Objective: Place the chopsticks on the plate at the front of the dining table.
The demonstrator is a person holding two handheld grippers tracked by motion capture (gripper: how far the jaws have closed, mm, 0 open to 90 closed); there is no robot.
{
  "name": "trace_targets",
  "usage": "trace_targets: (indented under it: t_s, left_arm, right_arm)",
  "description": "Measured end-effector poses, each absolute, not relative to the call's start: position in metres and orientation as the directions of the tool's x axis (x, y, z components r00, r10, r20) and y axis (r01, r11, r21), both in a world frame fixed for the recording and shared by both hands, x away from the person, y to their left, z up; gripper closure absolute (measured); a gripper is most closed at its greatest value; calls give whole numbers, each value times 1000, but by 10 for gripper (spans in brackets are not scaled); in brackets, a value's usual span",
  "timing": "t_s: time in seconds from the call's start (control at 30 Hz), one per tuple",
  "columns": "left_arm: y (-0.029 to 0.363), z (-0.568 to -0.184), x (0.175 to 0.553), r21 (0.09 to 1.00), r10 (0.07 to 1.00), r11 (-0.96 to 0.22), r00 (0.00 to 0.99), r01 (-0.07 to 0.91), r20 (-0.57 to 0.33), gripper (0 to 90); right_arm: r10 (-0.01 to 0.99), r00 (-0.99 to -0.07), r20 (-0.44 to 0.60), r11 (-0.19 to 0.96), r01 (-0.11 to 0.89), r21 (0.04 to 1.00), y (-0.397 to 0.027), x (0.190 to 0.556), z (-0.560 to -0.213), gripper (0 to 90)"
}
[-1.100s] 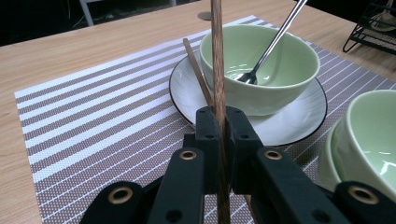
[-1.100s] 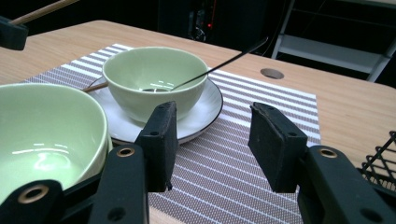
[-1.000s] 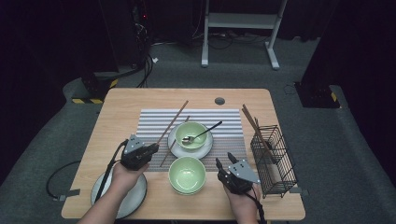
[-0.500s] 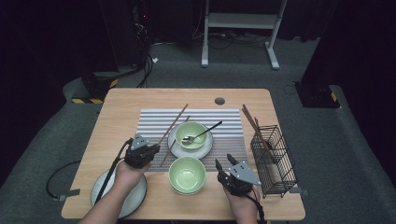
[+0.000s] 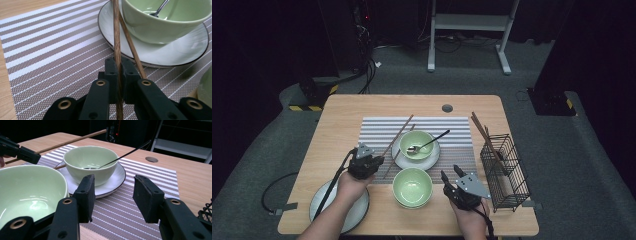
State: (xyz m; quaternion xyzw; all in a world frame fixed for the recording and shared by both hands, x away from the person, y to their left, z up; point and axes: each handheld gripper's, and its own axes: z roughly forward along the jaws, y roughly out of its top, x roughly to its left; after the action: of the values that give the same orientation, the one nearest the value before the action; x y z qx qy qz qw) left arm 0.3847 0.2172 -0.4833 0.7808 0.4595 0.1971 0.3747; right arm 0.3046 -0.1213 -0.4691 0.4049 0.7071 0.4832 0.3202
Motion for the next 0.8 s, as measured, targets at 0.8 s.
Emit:
trace_targets:
  t_s: [0.8]
  left_arm:
    - [210, -492, 394, 709, 874, -321, 485, 628, -35, 846]
  right_arm:
    - [886, -462, -50, 209, 300, 931, -129, 308, -480, 516]
